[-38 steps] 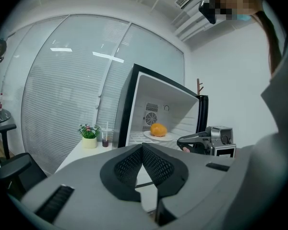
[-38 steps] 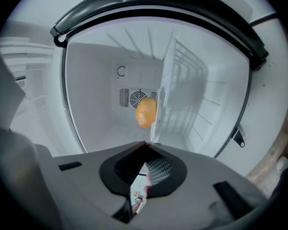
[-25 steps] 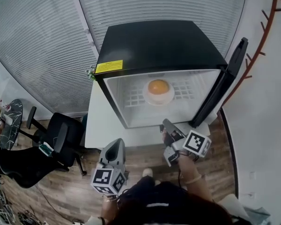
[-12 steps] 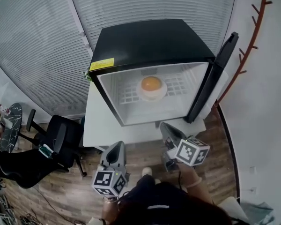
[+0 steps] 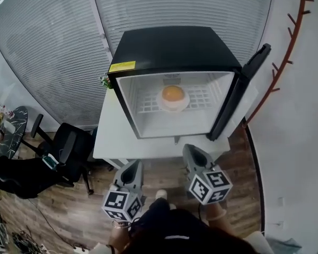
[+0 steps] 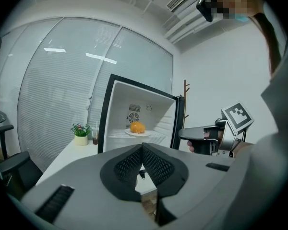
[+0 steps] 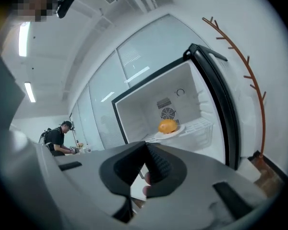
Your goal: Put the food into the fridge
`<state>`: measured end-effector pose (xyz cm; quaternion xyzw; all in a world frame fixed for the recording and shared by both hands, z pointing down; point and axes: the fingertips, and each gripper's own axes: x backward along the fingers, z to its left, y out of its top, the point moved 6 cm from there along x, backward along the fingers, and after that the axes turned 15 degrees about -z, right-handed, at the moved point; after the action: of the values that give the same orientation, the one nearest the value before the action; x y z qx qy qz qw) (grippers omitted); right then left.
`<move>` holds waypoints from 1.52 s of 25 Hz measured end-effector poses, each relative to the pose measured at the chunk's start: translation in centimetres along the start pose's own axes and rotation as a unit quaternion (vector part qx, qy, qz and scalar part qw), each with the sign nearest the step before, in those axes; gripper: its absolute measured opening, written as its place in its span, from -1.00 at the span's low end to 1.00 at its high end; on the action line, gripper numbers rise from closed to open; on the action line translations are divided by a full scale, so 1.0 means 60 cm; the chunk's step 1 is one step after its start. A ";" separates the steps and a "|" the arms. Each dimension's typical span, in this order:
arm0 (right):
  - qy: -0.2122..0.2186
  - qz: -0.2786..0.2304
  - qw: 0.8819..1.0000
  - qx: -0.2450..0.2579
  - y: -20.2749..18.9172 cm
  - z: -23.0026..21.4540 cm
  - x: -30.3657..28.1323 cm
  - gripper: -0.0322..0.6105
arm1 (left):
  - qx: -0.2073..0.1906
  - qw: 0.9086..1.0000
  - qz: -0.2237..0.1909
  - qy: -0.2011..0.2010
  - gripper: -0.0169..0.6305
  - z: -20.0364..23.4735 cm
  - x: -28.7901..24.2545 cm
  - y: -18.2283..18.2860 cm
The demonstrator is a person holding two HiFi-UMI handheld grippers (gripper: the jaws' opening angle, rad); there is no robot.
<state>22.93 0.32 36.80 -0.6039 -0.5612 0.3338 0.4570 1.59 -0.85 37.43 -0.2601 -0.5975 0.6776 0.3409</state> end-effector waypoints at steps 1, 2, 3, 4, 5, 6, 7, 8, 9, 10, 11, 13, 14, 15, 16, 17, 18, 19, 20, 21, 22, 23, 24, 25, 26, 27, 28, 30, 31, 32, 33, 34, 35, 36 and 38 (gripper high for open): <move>0.000 -0.004 1.000 0.009 0.001 0.003 0.006 -0.92 | -0.001 1.000 0.001 -0.001 -0.96 -0.004 0.004 0.000; 0.000 -0.006 1.000 0.016 0.002 0.006 0.012 -0.92 | -0.002 1.000 0.002 -0.003 -0.96 -0.008 0.009 0.001; -0.001 -0.009 1.000 0.023 0.002 0.007 0.018 -0.92 | -0.003 1.000 0.002 -0.003 -0.96 -0.012 0.013 0.001; -0.002 -0.011 0.999 0.030 0.004 0.008 0.023 -0.92 | -0.004 1.000 0.001 -0.004 -0.96 -0.016 0.017 0.002; -0.003 -0.013 0.999 0.038 0.006 0.009 0.028 -0.92 | -0.004 1.000 -0.001 -0.004 -0.96 -0.020 0.021 0.003; -0.004 -0.014 0.999 0.046 0.009 0.010 0.033 -0.92 | -0.005 1.000 -0.003 -0.004 -0.96 -0.024 0.023 0.005; -0.006 -0.015 0.998 0.055 0.011 0.010 0.037 -0.92 | -0.005 1.000 -0.006 -0.005 -0.96 -0.027 0.026 0.006; -0.008 -0.015 0.998 0.064 0.012 0.011 0.041 -0.92 | -0.006 1.000 -0.009 -0.006 -0.96 -0.030 0.028 0.008; -0.010 -0.016 0.997 0.074 0.014 0.012 0.044 -0.92 | -0.007 1.000 -0.011 -0.007 -0.96 -0.033 0.031 0.009; -0.013 -0.017 0.996 0.083 0.015 0.014 0.048 -0.92 | -0.007 1.000 -0.011 -0.007 -0.96 -0.036 0.033 0.010; -0.015 -0.019 0.996 0.092 0.016 0.016 0.053 -0.92 | -0.007 1.000 -0.008 -0.008 -0.96 -0.039 0.036 0.010; -0.019 -0.024 0.994 0.107 0.019 0.020 0.065 -0.92 | -0.008 1.000 0.001 -0.009 -0.96 -0.047 0.038 0.015; -0.021 -0.028 0.993 0.115 0.022 0.022 0.070 -0.92 | -0.009 1.000 0.002 -0.011 -0.96 -0.051 0.038 0.018; -0.024 -0.032 0.992 0.123 0.026 0.023 0.075 -0.92 | -0.010 1.000 0.000 -0.015 -0.96 -0.054 0.037 0.019; -0.026 -0.037 0.991 0.129 0.029 0.023 0.078 -0.92 | -0.012 1.000 0.000 -0.020 -0.96 -0.057 0.036 0.019; -0.028 -0.042 0.990 0.135 0.031 0.024 0.082 -0.92 | -0.013 1.000 0.001 -0.025 -0.96 -0.059 0.036 0.019; -0.030 -0.047 0.988 0.141 0.033 0.024 0.085 -0.92 | -0.014 0.999 0.000 -0.029 -0.96 -0.062 0.036 0.019; -0.032 -0.052 0.987 0.146 0.034 0.025 0.088 -0.92 | -0.014 0.999 0.000 -0.033 -0.96 -0.064 0.037 0.020; -0.035 -0.056 0.987 0.150 0.035 0.026 0.093 -0.92 | -0.013 0.999 -0.002 -0.036 -0.96 -0.067 0.039 0.021; -0.039 -0.058 0.986 0.151 0.035 0.029 0.098 -0.92 | -0.012 0.999 -0.005 -0.039 -0.96 -0.070 0.042 0.022; -0.042 -0.060 0.986 0.152 0.034 0.032 0.103 -0.92 | -0.012 0.999 -0.008 -0.042 -0.96 -0.072 0.046 0.023; -0.044 -0.060 0.985 0.153 0.033 0.037 0.108 -0.92 | -0.013 0.999 -0.009 -0.043 -0.96 -0.074 0.050 0.026; -0.045 -0.060 0.985 0.154 0.032 0.042 0.111 -0.92 | -0.016 0.999 -0.012 -0.046 -0.96 -0.075 0.055 0.028; -0.046 -0.060 0.985 0.156 0.031 0.048 0.115 -0.92 | -0.018 0.999 -0.016 -0.048 -0.96 -0.075 0.060 0.029; -0.047 -0.059 0.985 0.157 0.030 0.054 0.119 -0.92 | -0.016 0.998 -0.020 -0.049 -0.96 -0.075 0.066 0.029; -0.047 -0.058 0.985 0.158 0.029 0.060 0.125 -0.92 | -0.013 0.999 -0.020 -0.049 -0.96 -0.076 0.074 0.028; -0.048 -0.057 0.984 0.160 0.028 0.065 0.131 -0.92 | -0.009 0.999 -0.019 -0.048 -0.96 -0.078 0.082 0.027; -0.052 -0.056 0.984 0.161 0.028 0.072 0.142 -0.92 | -0.005 0.999 -0.018 -0.048 -0.96 -0.080 0.096 0.026; -0.055 -0.055 0.984 0.161 0.027 0.076 0.148 -0.92 | -0.004 0.999 -0.018 -0.048 -0.96 -0.081 0.103 0.026; -0.057 -0.054 0.984 0.162 0.027 0.080 0.154 -0.92 | -0.003 0.999 -0.018 -0.048 -0.96 -0.081 0.112 0.026; -0.058 -0.053 0.983 0.164 0.027 0.086 0.160 -0.92 | -0.002 0.999 -0.017 -0.048 -0.96 -0.081 0.120 0.025; -0.059 -0.053 0.983 0.165 0.027 0.091 0.167 -0.92 | -0.002 0.999 -0.017 -0.049 -0.96 -0.081 0.128 0.024; -0.059 -0.053 0.983 0.166 0.026 0.096 0.173 -0.92 | -0.003 0.999 -0.016 -0.050 -0.96 -0.082 0.136 0.023; -0.059 -0.055 0.983 0.168 0.025 0.100 0.179 -0.92 | -0.004 0.999 -0.015 -0.051 -0.96 -0.084 0.144 0.021; -0.061 -0.056 0.982 0.171 0.023 0.109 0.192 -0.92 | -0.004 0.998 -0.017 -0.053 -0.96 -0.087 0.158 0.020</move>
<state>19.15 12.89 34.44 -0.4635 -0.5555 0.4348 0.5361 -0.61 9.74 36.00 -0.2149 -0.6219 0.6823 0.3187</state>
